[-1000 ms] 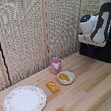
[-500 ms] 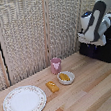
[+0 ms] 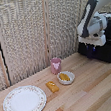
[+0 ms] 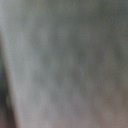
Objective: Please go towards the air fryer and gently seize its handle using your gripper. Slowly reveal the interior of the air fryer by pulling the handle outward. Head to the bowl filled with hot dogs and firmly but gently grasp it. Carefully place it inside the now-open air fryer.
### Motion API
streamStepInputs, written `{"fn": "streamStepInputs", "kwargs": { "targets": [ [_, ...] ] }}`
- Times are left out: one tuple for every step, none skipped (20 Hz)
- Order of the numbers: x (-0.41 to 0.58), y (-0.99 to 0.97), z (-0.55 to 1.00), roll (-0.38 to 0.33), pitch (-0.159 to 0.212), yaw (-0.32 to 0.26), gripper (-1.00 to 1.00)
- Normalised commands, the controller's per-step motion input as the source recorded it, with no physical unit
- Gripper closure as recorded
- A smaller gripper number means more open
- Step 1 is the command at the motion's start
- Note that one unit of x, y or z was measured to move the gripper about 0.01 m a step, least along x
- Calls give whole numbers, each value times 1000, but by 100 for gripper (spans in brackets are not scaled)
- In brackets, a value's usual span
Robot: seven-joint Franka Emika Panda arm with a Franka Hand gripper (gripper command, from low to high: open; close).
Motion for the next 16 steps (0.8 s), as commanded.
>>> {"fn": "streamStepInputs", "kwargs": {
  "targets": [
    [-417, 934, 100, 7, -32, 0, 100],
    [-346, 949, 43, 0, -102, 0, 100],
    [-266, 963, 0, 0, -136, 0, 100],
    [-263, 966, 0, 0, -139, 0, 100],
    [-263, 966, 0, 0, -138, 0, 100],
    [-266, 966, 0, 1, -138, 0, 100],
    [-263, 969, 0, 1, -137, 0, 100],
    [-263, 969, 0, 3, -139, 0, 100],
    [-254, 969, 3, 5, -141, 0, 100],
    [-206, 957, 11, 14, -166, 0, 100],
    [-186, 954, 17, 15, -176, -3, 100],
    [-171, 954, 17, 15, -176, -8, 100],
    [-149, 946, 11, 14, -179, -16, 100],
    [-20, 923, 0, 4, -184, -57, 100],
    [0, 906, 0, 0, -165, -96, 100],
    [51, 817, -151, -9, -119, -144, 100]
  ]
}}
